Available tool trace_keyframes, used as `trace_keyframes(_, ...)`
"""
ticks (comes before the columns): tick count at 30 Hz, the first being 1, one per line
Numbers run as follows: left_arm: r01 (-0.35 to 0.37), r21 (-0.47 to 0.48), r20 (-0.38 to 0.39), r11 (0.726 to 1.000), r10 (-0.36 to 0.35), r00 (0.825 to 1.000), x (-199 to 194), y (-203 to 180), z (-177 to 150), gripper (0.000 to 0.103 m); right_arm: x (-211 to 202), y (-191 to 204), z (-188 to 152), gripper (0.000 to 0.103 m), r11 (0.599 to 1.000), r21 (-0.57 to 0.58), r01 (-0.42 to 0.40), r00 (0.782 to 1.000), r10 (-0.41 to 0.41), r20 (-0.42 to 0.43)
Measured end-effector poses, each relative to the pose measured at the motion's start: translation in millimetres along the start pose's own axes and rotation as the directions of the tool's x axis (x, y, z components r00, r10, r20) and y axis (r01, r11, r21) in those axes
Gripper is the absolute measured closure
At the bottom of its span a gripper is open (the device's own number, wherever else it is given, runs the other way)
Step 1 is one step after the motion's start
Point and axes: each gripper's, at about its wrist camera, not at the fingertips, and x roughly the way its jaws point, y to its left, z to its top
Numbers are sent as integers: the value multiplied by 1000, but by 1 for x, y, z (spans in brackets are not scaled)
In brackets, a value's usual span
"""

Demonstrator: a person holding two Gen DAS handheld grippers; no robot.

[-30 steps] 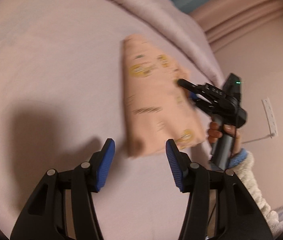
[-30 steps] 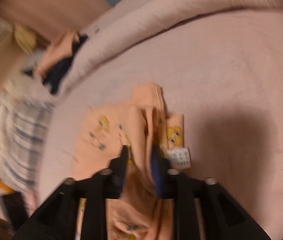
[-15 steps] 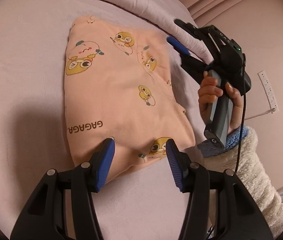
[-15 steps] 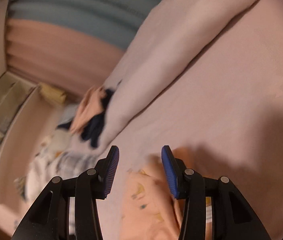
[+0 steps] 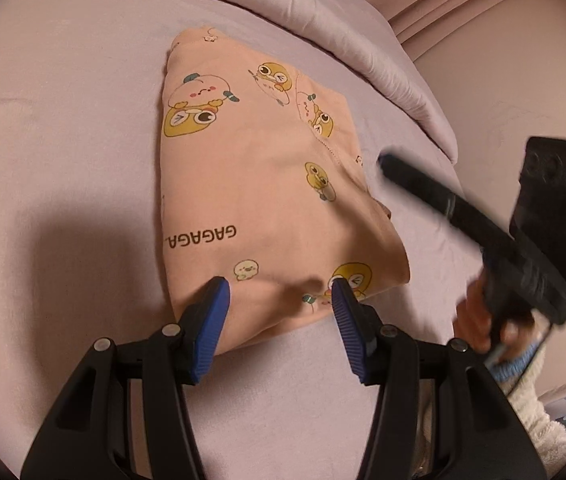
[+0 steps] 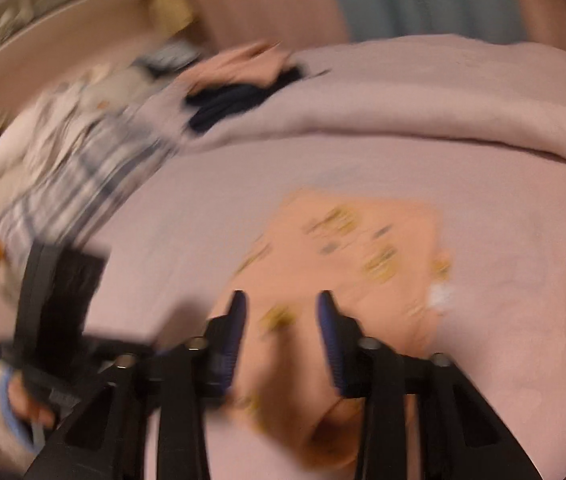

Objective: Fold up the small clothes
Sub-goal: 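Open both tools and withdraw from the folded shirt square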

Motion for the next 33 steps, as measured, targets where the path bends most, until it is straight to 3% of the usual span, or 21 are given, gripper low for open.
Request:
trace_keyframes(4, -1, -11, -8, 1000, 1, 1000, 0, 3, 0, 50, 22, 2, -24, 71, 994, -42, 96, 984, -101, -143)
trace_keyframes(5, -4, -17, -10, 1000, 3, 1000, 0, 7, -1, 51, 25, 4, -31, 78, 985, -85, 149, 974, -161, -162)
trace_keyframes(7, -5, -30, -14, 1000, 4, 1000, -2, 14, -5, 51, 25, 4, -43, 84, 963, -149, 224, 953, -249, -175)
trace_keyframes(12, -31, -11, -21, 999, 31, 999, -12, 15, -14, 50, 14, 0, -53, 84, 948, -143, 285, 938, -306, -161)
trace_keyframes(14, -75, 1, -25, 997, 75, 997, -19, 16, -22, 50, 3, -6, -55, 83, 960, -80, 270, 947, -280, -157)
trace_keyframes(18, -96, -26, -15, 995, 95, 995, -30, 25, -36, 50, -28, -20, -61, 64, 967, 16, 255, 960, -252, -122)
trace_keyframes(22, -145, -38, 3, 989, 145, 989, -40, 31, -43, 50, -38, -29, -74, 63, 965, 76, 252, 963, -243, -116)
trace_keyframes(24, -147, -52, 9, 988, 147, 989, -43, 34, -44, 38, -40, -35, -76, 43, 966, 131, 221, 972, -207, -112)
trace_keyframes(26, -153, -62, 26, 986, 155, 988, -46, 34, -43, 32, -38, -37, -73, 36, 966, 185, 179, 981, -162, -102)
trace_keyframes(33, -123, -76, 35, 989, 126, 991, -40, 34, -34, 31, -22, -52, -65, 35, 936, 352, 19, 998, 5, -67)
